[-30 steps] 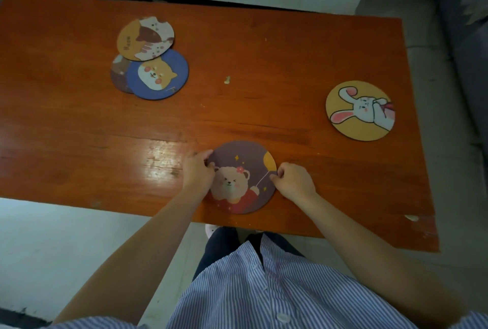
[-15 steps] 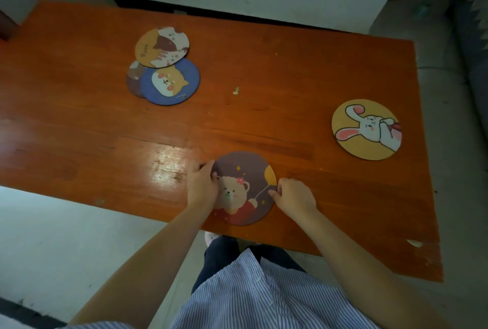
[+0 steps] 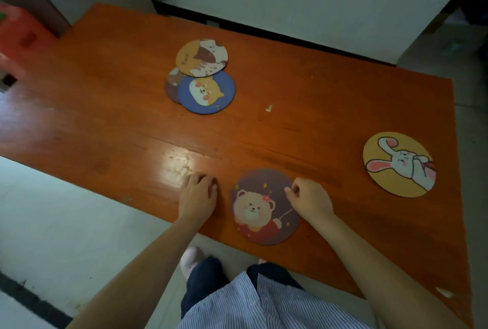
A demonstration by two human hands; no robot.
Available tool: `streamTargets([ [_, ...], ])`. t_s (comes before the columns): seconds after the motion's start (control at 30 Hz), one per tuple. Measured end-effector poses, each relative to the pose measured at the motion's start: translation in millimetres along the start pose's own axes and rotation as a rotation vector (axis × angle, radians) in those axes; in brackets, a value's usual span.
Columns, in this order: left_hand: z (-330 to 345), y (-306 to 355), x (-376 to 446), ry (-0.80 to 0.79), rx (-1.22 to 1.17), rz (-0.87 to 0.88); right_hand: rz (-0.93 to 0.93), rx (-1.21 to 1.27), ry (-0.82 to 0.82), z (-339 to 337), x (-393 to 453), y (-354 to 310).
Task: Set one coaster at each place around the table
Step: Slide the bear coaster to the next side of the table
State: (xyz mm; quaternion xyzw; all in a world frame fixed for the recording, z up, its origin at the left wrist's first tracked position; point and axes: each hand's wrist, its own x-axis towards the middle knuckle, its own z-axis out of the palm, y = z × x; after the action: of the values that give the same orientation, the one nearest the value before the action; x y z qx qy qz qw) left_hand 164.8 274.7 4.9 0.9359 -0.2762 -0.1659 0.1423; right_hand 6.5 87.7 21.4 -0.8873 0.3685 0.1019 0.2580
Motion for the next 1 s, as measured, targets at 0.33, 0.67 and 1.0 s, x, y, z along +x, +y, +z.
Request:
streamTargets([
  [0.33, -82.8, -126.9, 53.8, 0.029, 0.099, -0.102, -0.166, 0.011, 0.058, 21.7, 83.3, -150.4],
  [0.67, -138.4, -242.7, 136.4, -0.122, 0.245, 0.076, 0.401, 0.406, 0.206, 47.7, 142.0, -257.1],
  [1.0, -121.2, -269.1, 179.8, -0.232, 0.282, 0.182, 0.719, 0.868, 0.412, 25.6, 191.0, -265.9],
])
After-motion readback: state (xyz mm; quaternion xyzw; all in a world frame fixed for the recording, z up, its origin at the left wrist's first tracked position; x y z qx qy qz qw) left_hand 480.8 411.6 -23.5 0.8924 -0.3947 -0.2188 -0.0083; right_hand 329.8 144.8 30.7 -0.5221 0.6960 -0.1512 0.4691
